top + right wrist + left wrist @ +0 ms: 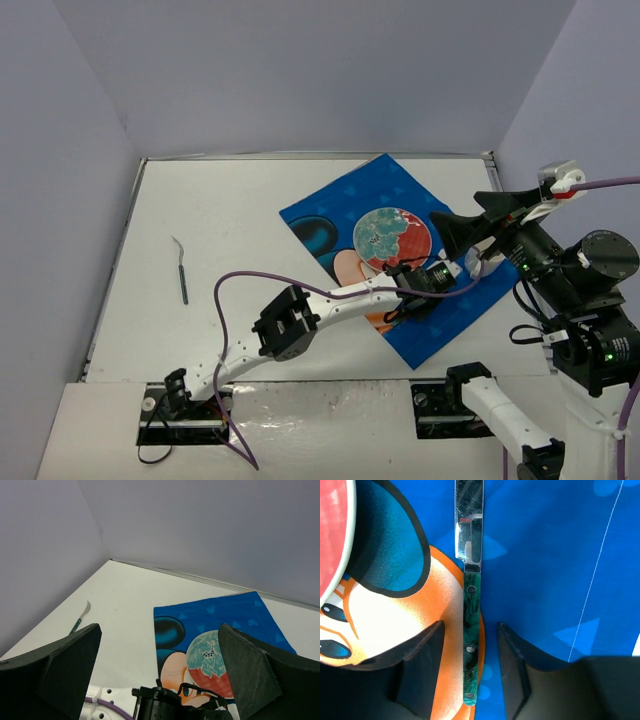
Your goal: Set the dinner table for one person
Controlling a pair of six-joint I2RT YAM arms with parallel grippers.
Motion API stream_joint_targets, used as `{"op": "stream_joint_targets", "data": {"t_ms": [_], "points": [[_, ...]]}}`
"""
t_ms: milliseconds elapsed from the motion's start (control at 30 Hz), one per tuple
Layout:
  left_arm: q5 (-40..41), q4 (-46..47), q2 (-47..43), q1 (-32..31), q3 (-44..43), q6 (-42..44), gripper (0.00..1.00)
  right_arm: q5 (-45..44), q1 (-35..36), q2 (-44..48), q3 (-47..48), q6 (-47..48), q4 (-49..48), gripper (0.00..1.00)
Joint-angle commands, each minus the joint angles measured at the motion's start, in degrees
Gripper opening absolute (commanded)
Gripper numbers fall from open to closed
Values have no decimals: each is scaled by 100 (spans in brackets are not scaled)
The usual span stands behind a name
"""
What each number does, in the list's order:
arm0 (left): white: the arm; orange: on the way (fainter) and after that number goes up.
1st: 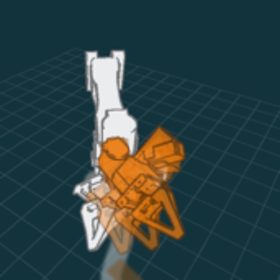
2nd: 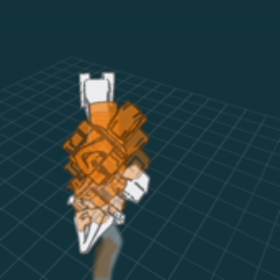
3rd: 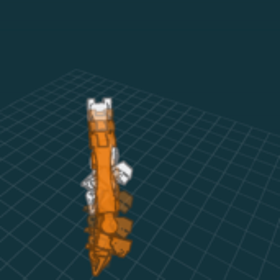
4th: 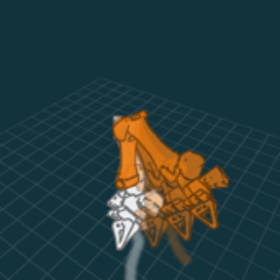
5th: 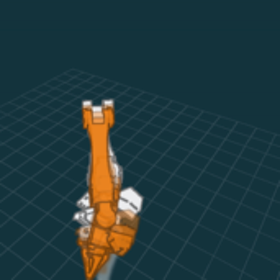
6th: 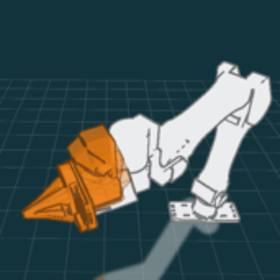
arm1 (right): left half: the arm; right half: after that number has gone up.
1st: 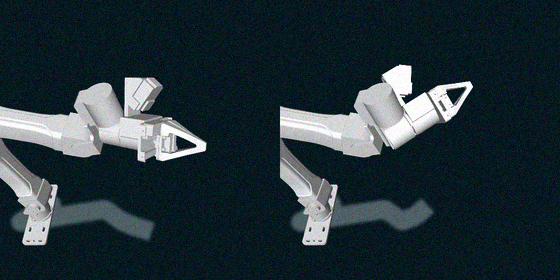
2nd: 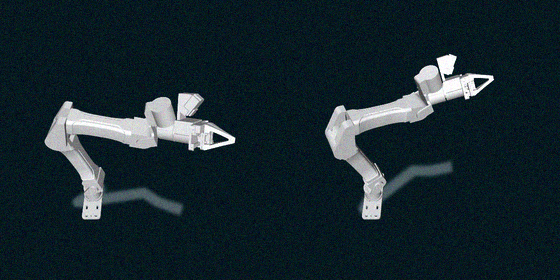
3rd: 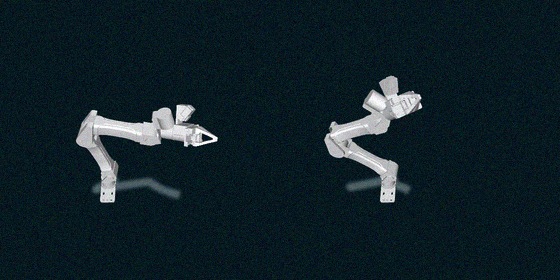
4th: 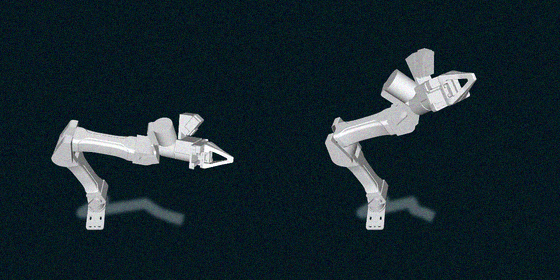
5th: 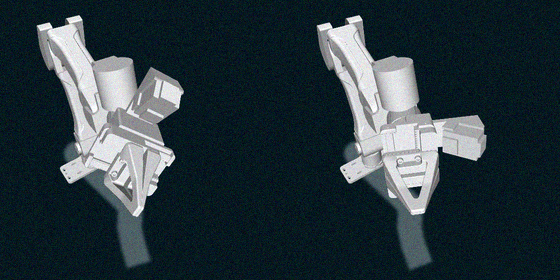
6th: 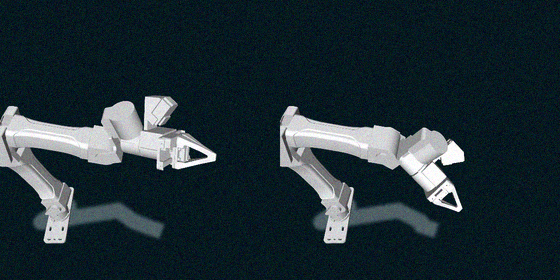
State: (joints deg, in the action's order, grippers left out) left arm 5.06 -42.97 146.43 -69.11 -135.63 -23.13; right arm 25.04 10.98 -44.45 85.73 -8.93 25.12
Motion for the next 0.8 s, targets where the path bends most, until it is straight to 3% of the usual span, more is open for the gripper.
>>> {"op": "stream_joint_targets", "data": {"t_ms": [0, 167, 300, 433, 567, 667, 767], "points": [[157, -95, -351, -6, -240, 134, 50, 54, 62, 6, -8, 58, -412, 100], [298, -110, -693, -2, -81, 279, 57, 54, 67, 2, 64, 58, -412, 100], [496, -15, -1452, 61, 592, 370, 61, 42, 73, -29, 190, 96, -412, 100], [552, 745, -2884, 380, 2363, -4, 64, -11, 71, -57, 314, 165, -412, 100], [807, 1348, -4382, 953, 4257, -770, 76, -110, 71, -101, 350, 213, -412, 100], [1261, 1278, -5474, 1542, 5196, -1037, 85, -149, 79, -126, 357, 286, -412, 100], [1590, 643, -6103, 2213, 5850, -1241, 92, -226, 79, -175, 316, 320, -419, 100]]}}
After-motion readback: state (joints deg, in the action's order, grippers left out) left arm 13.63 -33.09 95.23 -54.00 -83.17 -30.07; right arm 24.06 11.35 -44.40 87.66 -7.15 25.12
